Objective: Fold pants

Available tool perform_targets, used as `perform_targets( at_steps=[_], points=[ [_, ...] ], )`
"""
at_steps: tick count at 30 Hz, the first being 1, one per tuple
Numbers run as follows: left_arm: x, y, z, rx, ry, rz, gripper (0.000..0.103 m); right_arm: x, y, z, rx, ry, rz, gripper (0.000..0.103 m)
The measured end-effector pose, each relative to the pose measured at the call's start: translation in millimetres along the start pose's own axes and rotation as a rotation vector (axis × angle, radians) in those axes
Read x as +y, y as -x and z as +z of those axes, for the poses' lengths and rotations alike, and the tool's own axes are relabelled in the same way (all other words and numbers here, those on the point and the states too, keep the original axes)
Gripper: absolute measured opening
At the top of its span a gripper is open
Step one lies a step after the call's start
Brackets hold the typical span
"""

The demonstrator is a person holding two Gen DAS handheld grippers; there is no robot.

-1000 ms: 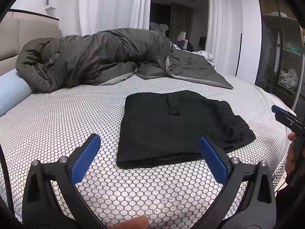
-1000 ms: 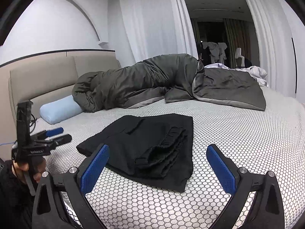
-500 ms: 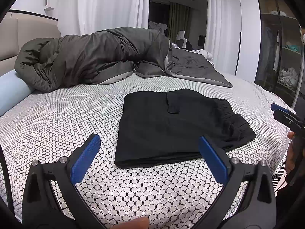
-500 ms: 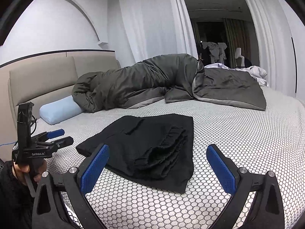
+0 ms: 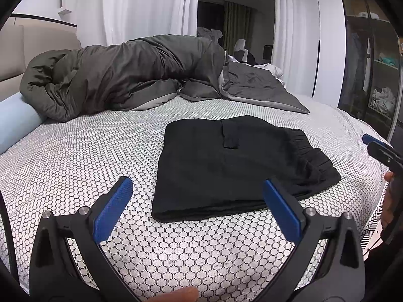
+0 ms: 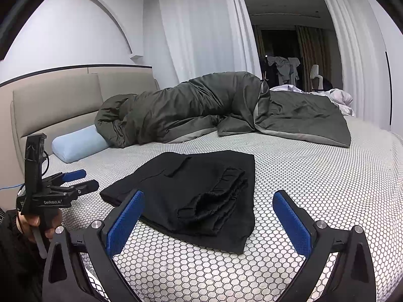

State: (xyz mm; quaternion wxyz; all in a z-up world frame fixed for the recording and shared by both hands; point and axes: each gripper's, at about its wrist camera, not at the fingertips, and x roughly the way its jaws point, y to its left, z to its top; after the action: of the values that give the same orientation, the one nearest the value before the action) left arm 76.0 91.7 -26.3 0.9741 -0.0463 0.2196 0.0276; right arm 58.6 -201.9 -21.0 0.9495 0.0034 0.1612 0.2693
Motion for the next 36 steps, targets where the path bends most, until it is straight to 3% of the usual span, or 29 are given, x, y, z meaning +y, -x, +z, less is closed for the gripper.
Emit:
perform_targets(
  at_steps=[12,36],
  points=[
    [8.2,-1.2,1.0,-0.001,0.027,0.043,0.102,1.4,2.5,1.3,-0.007,-0.003,0.021,0.103],
    [7.7,11.3,3.2,-0.020,0.006,0.011,0.102,12.1,-3.1,-3.5,0.027,0.027,0.019,0.103]
  ],
)
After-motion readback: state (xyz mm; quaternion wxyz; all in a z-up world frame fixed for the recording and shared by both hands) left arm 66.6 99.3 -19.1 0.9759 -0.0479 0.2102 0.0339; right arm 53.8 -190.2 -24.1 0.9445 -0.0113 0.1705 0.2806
